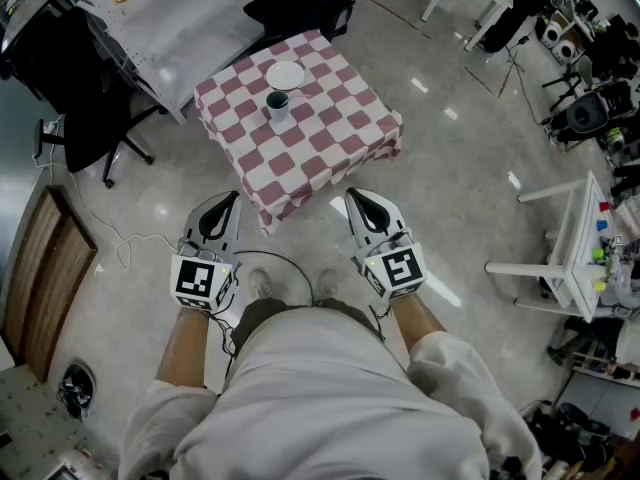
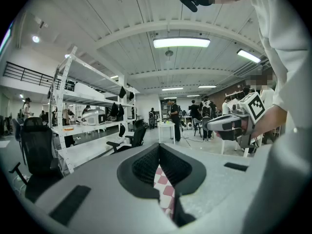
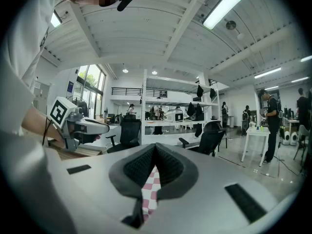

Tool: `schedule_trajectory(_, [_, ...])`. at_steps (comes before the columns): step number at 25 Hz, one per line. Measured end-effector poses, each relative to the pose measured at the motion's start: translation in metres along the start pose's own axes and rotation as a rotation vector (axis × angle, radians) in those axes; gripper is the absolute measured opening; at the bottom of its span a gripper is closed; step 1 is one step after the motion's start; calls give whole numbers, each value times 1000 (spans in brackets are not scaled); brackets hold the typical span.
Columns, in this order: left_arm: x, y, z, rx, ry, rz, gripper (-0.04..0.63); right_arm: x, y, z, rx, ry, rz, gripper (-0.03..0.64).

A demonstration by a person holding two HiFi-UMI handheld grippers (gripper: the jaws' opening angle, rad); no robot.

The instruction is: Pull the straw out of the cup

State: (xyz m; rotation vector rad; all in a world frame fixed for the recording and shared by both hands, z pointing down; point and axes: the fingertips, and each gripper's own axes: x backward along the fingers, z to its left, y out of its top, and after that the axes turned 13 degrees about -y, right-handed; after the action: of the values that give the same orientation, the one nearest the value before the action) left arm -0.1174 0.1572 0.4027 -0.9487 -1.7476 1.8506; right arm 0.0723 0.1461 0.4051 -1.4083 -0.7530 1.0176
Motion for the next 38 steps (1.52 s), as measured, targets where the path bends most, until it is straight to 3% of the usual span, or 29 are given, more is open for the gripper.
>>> schedule_trajectory(18, [-11, 5, -16, 8, 41, 8, 5, 15, -6, -13, -17, 61, -5, 3])
schedule_trajectory(30, [-19, 0, -28, 5, 138, -1, 5, 21, -20, -31, 14, 157, -4, 4])
schedule_trajectory(38, [-38, -3, 5, -4, 103, -8, 5, -13, -25, -32, 18, 125, 18, 4])
